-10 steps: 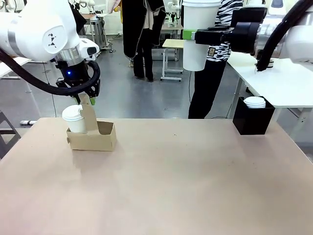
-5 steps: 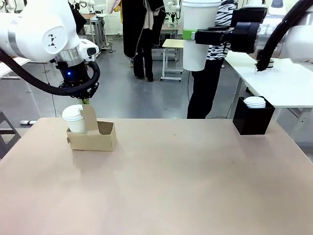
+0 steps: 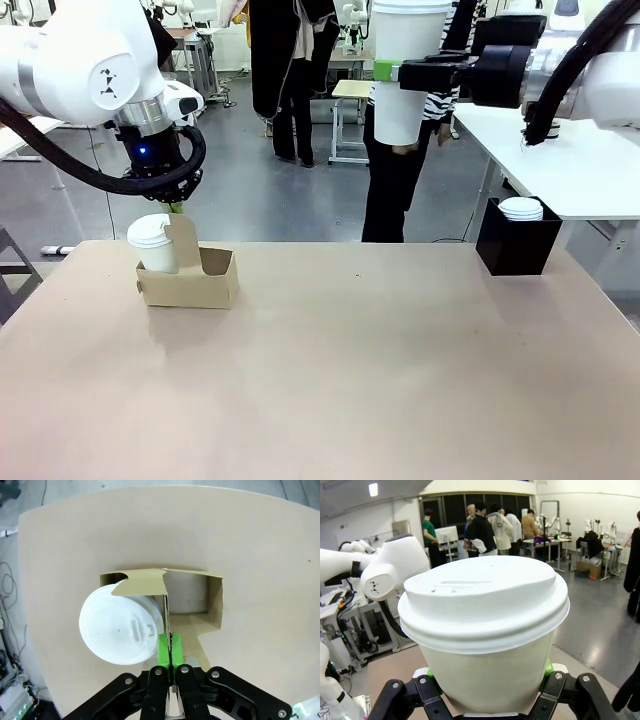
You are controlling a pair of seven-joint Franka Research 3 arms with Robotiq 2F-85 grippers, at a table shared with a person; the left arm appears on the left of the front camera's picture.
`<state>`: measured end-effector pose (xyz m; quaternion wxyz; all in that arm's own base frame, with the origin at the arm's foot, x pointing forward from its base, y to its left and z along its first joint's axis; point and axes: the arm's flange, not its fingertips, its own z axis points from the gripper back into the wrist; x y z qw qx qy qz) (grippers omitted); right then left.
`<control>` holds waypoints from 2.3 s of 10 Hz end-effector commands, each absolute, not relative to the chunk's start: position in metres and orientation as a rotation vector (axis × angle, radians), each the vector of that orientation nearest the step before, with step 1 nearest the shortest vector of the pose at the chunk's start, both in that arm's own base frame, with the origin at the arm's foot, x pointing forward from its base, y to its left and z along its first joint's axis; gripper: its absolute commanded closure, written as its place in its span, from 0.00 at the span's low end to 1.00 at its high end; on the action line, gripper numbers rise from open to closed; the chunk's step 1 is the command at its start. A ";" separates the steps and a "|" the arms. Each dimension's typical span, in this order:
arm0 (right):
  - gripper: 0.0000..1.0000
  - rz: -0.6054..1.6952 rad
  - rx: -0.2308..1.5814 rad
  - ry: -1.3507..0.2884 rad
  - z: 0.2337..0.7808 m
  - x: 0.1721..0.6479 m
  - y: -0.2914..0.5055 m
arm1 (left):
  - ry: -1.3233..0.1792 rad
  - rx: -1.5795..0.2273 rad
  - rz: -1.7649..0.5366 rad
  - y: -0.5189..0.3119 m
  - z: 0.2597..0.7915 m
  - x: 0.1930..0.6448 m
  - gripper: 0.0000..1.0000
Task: Pour a drink into a cup and package it in a carrier.
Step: Position the Cup Carrier in the center of the table.
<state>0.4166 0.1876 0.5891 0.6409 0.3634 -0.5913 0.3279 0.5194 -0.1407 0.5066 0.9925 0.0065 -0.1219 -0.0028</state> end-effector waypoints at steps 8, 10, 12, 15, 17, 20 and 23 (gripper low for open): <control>0.19 0.748 0.832 -1.374 0.593 0.420 0.192 | -0.269 -0.061 0.102 -0.235 0.615 0.390 0.99; 0.19 0.748 0.832 -1.374 0.593 0.420 0.192 | -0.262 -0.070 0.091 -0.275 0.620 0.354 0.99; 0.19 0.748 0.832 -1.374 0.593 0.420 0.192 | -0.225 -0.054 0.113 -0.317 0.602 0.333 0.99; 0.19 0.748 0.832 -1.374 0.593 0.420 0.192 | -0.228 -0.003 0.114 -0.360 0.565 0.329 0.99; 0.19 0.748 0.832 -1.374 0.593 0.420 0.192 | -0.196 0.034 0.101 -0.380 0.535 0.334 0.99; 0.19 0.748 0.832 -1.374 0.593 0.420 0.192 | -0.195 0.056 0.096 -0.394 0.509 0.341 0.99; 0.19 0.748 0.832 -1.374 0.593 0.420 0.192 | -0.138 0.055 0.114 -0.398 0.494 0.340 0.99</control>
